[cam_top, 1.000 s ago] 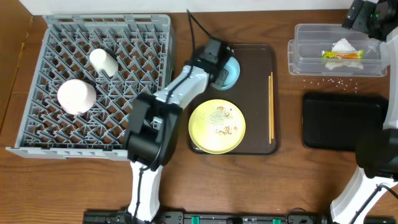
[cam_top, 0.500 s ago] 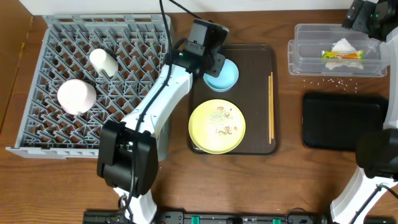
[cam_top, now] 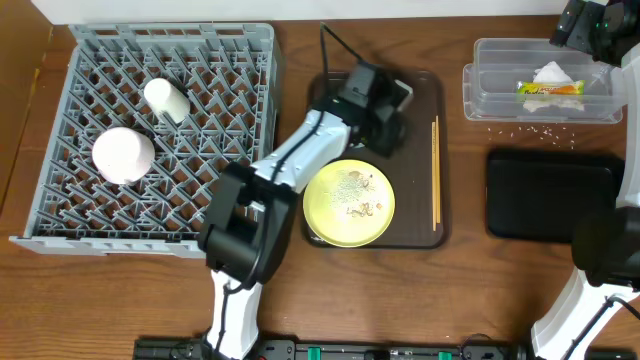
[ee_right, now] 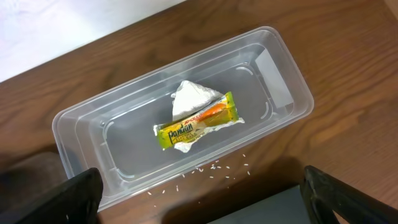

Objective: Sort waste into correct bins and load items into the dishwasher
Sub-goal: 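Grasp the blue bowl rim with the left gripper, then lift the blue bowl and carry it left over the rack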

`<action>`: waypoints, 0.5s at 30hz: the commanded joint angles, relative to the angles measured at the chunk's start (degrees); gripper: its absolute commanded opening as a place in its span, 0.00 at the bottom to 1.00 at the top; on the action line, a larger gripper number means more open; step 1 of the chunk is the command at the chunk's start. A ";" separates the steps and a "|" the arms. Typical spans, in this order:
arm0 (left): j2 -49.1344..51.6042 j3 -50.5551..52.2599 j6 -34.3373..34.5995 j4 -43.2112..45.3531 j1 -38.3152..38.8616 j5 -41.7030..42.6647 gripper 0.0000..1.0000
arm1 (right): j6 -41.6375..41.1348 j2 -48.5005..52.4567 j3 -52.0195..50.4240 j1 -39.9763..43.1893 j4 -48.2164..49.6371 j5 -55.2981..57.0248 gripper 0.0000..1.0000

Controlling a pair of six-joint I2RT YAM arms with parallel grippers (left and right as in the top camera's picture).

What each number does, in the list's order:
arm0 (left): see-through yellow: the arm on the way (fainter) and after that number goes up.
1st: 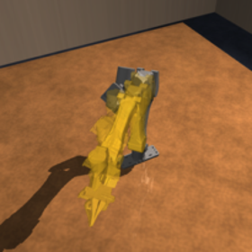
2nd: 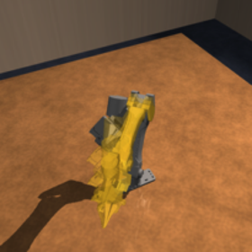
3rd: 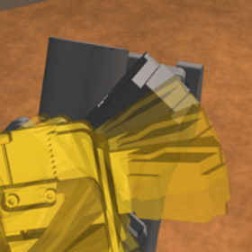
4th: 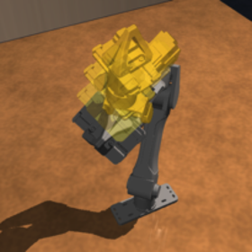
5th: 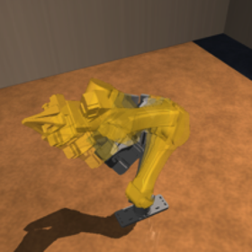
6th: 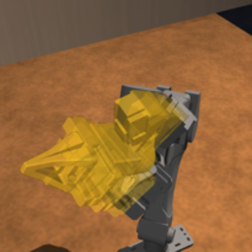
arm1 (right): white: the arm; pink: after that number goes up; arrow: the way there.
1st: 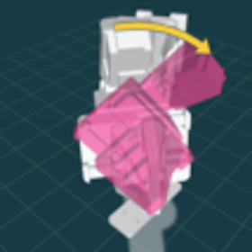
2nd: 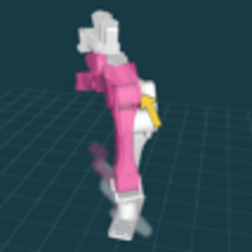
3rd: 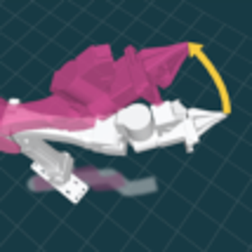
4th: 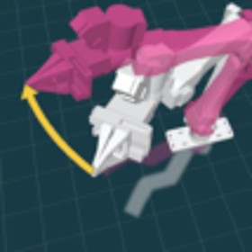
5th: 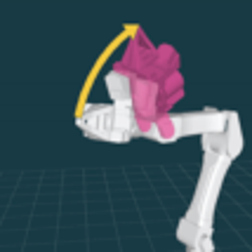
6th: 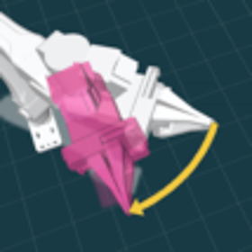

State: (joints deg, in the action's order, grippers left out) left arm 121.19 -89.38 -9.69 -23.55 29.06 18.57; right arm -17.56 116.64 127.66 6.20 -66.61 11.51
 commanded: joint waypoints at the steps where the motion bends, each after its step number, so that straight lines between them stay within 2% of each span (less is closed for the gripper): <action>1: 0.87 -0.31 -1.20 0.76 0.92 -6.23 0.63 | 0.44 0.07 -0.22 -0.24 -0.04 0.24 0.99; 5: 1.90 -0.31 -1.18 1.84 1.18 -12.00 0.62 | 0.44 0.07 -0.22 -0.24 -0.04 0.24 0.99; 10: 4.02 -0.31 -1.16 2.25 1.14 -14.69 0.61 | 0.44 0.07 -0.22 -0.24 -0.04 0.24 0.99; 15: 6.95 -0.31 0.52 2.23 1.20 -14.53 0.51 | 0.44 0.07 -0.22 -0.24 -0.04 0.24 0.99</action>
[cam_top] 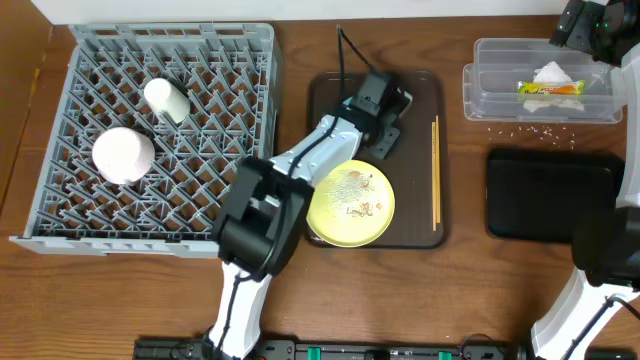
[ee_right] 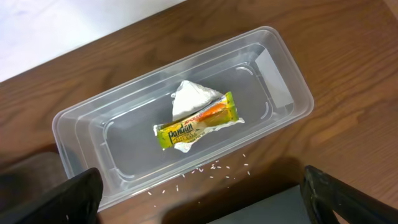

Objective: Sort waste into correct bins and load items into the dishwasher
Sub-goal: 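Lift the blue bowl and carry it left over the rack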

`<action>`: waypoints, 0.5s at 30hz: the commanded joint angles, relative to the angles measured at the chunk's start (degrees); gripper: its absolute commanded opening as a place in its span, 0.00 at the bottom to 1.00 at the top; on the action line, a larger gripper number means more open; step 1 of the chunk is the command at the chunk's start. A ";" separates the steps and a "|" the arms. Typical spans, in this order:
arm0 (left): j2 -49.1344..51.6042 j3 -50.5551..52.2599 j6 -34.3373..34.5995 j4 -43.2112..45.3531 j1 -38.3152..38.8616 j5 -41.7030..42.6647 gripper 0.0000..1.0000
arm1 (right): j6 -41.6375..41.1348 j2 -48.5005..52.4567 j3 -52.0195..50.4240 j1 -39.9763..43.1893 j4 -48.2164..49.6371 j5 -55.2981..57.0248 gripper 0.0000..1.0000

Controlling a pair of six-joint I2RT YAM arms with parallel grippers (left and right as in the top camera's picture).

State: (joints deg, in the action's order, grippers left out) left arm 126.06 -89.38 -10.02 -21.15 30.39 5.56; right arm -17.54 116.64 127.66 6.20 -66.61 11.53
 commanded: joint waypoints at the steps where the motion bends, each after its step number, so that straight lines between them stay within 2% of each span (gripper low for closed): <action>1: 2.56 -0.31 1.66 -0.20 -0.13 -1.53 0.45 | 0.42 0.07 -0.22 -0.24 -0.04 0.22 0.99; 7: 1.55 -0.33 5.75 0.92 -0.20 -1.55 0.08 | 0.42 0.07 -0.22 -0.24 -0.04 0.22 0.99; 11: -1.51 -0.42 6.40 0.90 -0.20 -1.55 0.08 | 0.42 0.07 -0.22 -0.24 -0.04 0.22 0.99; 15: -7.65 -0.42 10.05 0.96 -1.31 -1.55 0.08 | 0.42 0.07 -0.22 -0.24 -0.04 0.22 0.99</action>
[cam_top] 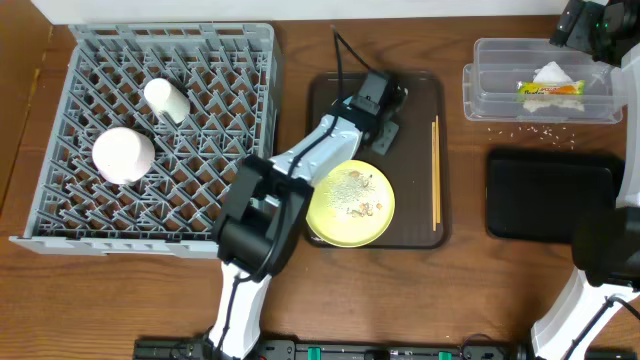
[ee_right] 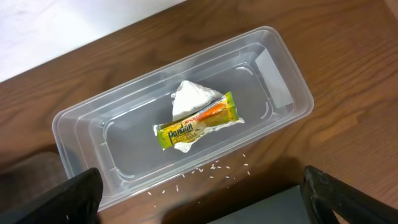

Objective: Sort waste into correct bins and load items into the dishwasher
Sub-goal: 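Lift the blue bowl and carry it left over the rack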

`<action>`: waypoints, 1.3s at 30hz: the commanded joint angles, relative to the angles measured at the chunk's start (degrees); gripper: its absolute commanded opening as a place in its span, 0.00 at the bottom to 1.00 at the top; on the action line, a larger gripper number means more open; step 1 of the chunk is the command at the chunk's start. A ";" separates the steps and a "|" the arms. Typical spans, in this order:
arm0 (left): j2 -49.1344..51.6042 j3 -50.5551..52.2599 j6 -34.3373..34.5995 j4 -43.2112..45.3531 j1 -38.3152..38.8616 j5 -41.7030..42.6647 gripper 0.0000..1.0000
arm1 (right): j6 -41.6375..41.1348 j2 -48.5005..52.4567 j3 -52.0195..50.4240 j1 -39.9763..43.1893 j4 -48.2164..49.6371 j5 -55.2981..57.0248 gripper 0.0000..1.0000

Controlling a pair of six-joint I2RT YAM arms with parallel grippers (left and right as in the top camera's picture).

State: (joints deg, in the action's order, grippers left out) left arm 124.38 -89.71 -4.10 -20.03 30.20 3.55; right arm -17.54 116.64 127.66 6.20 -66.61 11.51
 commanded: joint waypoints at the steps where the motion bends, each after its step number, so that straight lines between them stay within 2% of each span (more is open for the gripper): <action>1: -7.52 -0.09 4.94 -0.15 -1.70 0.46 0.08 | 0.42 0.07 -0.22 -0.24 -0.04 0.24 0.99; 8: -18.43 -0.09 13.27 0.26 -11.06 0.70 0.08 | 0.42 0.07 -0.22 -0.24 -0.04 0.24 0.99; 10: -20.24 -0.09 15.98 0.24 -15.10 3.76 0.08 | 0.42 0.07 -0.22 -0.24 -0.04 0.24 0.99; 16: -20.81 -0.07 26.93 0.37 -31.89 29.77 0.08 | 0.42 0.07 -0.22 -0.24 -0.04 0.24 0.99; 20: -19.10 0.13 32.41 -0.33 -42.10 44.19 0.08 | 0.42 0.07 -0.22 -0.24 -0.04 0.24 0.99; 26: -17.07 0.70 34.80 -5.49 -51.10 61.48 0.08 | 0.42 0.07 -0.22 -0.24 -0.04 0.24 0.99; 31: -16.96 3.10 34.82 -7.80 -55.74 67.08 0.07 | 0.42 0.07 -0.22 -0.24 -0.04 0.24 0.99; 39: -16.87 9.86 34.51 -3.87 -57.09 67.34 0.08 | 0.42 0.07 -0.22 -0.24 -0.04 0.24 0.99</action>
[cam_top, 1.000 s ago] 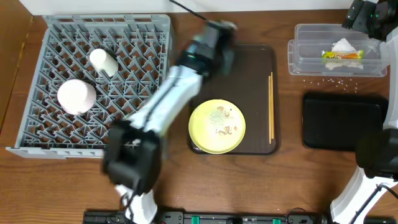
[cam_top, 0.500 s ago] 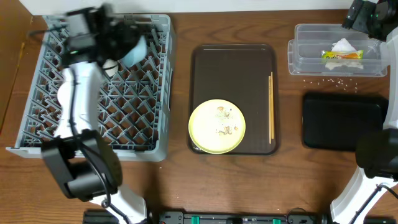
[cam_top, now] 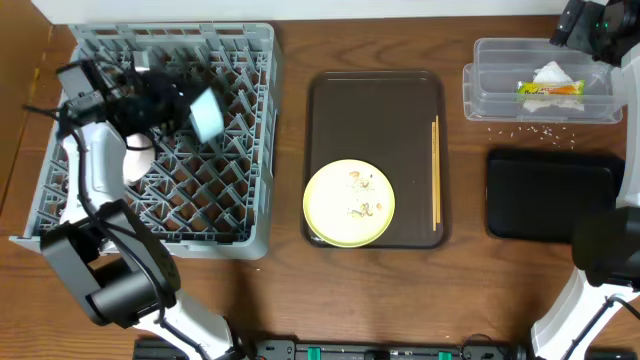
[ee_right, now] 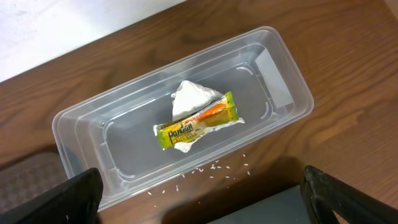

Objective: Sort waste into correct bins and load items into the dishwasher
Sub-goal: 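Lift the blue bowl and carry it left over the rack, then lower the blue bowl into the rack and release it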

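Over the grey dish rack (cam_top: 250,60) my left gripper (cam_top: 195,112) hangs shut on a pale, blurred cup (cam_top: 207,116). A white bowl (cam_top: 138,160) shows in the rack, partly under that arm. The brown tray (cam_top: 375,100) carries a yellow plate (cam_top: 349,203) with crumbs and a pair of chopsticks (cam_top: 435,170). My right gripper (ee_right: 199,193) is open and empty above the clear bin (ee_right: 292,68). In that bin lie a yellow-green wrapper (ee_right: 196,122) and a white tissue (ee_right: 193,96).
A flat black bin (cam_top: 555,195) lies at the right, below the clear bin. Rice grains (cam_top: 530,128) are scattered on the wood between them. The rack's far wall runs along the table's back edge.
My left arm was reaching to the tray's back edge at a pale item; now it is over the rack's left half with that item in its gripper. The right gripper has not moved.
At all three earlier moments my left gripper stood on the tray's back part by a pale cup, shifting slightly. Now that spot on the tray is bare and the cup is held over the rack. The right gripper stayed open above the clear bin throughout.
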`<action>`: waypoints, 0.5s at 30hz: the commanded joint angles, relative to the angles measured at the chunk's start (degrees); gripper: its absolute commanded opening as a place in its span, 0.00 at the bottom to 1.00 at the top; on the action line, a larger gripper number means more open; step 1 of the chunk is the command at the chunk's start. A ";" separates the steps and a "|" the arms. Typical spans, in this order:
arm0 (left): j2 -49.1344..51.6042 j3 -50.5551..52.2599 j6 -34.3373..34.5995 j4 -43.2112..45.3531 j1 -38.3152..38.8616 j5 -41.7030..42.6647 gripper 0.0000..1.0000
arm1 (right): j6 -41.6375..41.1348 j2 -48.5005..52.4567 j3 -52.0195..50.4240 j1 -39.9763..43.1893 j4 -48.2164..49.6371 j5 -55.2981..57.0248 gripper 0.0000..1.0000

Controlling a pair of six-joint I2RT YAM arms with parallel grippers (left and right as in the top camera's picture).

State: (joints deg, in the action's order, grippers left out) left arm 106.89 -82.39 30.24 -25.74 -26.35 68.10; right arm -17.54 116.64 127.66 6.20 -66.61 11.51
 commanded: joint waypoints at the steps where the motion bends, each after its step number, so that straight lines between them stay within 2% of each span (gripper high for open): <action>1: 0.63 3.23 0.52 2.78 -0.90 2.80 0.08 | 0.42 0.07 -0.22 -0.24 -0.04 0.24 0.99; 5: 0.74 5.07 2.32 6.93 -2.99 2.40 0.08 | 0.42 0.07 -0.22 -0.24 -0.04 0.24 0.99; 15: 3.82 5.16 3.02 8.85 -7.50 1.79 0.08 | 0.42 0.07 -0.22 -0.24 -0.04 0.24 0.99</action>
State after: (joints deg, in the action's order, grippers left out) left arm 108.71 -77.58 33.17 -17.02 -33.21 70.43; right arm -17.54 116.64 127.66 6.20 -66.61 11.53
